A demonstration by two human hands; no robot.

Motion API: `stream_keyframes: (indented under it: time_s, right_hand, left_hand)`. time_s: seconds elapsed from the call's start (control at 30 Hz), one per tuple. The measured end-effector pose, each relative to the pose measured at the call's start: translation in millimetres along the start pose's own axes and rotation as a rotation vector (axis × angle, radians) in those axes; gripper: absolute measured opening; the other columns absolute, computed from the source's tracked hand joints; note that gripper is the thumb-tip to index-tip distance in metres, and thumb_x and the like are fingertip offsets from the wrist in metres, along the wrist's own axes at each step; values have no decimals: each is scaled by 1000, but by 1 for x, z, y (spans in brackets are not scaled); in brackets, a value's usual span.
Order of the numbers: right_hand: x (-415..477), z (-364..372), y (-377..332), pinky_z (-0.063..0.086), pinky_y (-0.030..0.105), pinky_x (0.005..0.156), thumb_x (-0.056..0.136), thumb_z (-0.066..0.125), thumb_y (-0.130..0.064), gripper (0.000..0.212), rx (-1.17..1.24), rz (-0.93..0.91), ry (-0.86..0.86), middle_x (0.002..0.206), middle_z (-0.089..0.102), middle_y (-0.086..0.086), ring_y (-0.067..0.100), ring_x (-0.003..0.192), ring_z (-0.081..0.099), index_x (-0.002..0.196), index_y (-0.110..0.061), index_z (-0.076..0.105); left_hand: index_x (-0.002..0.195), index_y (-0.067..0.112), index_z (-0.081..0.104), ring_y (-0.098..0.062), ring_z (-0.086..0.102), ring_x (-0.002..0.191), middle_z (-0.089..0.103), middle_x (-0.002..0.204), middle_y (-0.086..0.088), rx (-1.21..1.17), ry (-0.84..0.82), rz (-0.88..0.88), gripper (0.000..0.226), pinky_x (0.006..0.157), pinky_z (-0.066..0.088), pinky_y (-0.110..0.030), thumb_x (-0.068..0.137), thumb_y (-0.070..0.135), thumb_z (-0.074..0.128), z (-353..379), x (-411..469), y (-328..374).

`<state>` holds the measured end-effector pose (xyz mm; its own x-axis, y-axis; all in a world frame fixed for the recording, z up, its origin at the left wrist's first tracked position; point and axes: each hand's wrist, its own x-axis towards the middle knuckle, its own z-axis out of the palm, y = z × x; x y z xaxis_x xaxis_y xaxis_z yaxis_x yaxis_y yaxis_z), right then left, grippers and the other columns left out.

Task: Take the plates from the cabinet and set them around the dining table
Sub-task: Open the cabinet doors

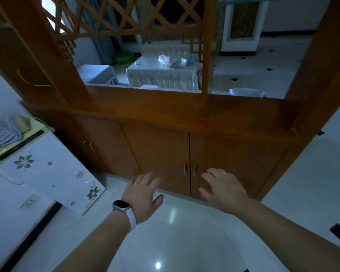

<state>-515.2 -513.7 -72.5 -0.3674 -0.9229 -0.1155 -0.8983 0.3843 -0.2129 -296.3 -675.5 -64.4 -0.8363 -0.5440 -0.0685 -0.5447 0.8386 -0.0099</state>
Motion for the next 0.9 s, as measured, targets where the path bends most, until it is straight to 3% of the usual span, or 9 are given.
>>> stream_keyframes:
  time_s: [0.3,0.4,0.57,0.73,0.9]
  right_hand:
    - [59,36,15,35,38,99,94,39,-53,54,39,197,-60,138,46,1,22,126,41,139,-23,45]
    - [77,53,8,34,36,96,94,41,-50,52,75,285,-67,135,48,2,23,124,42,137,-22,45]
    - [111,87,-9,38,37,91,90,39,-48,49,127,448,-16,122,53,5,27,115,49,127,-18,51]
    - [144,128,-10,43,38,91,92,52,-36,43,254,582,70,122,54,7,30,112,51,129,-14,52]
    - [177,181,12,47,37,80,89,54,-34,30,375,685,130,111,56,7,28,98,55,111,-13,56]
  left_hand:
    - [134,23,48,-32,47,122,49,138,-8,-81,-50,133,57,92,41,-45,85,49,34,37,96,-42]
    - [135,24,45,-30,45,122,47,138,-6,-102,-79,203,51,91,41,-42,89,45,43,63,127,-57]
    - [138,24,42,-28,43,125,43,142,-5,-179,-101,284,49,94,39,-41,93,44,43,103,173,-80]
    - [133,21,47,-28,49,112,52,131,-5,-229,-84,350,43,83,44,-38,94,40,41,156,201,-89]
    - [129,20,49,-31,53,105,55,123,-7,-346,-120,265,41,81,50,-42,93,41,43,211,233,-81]
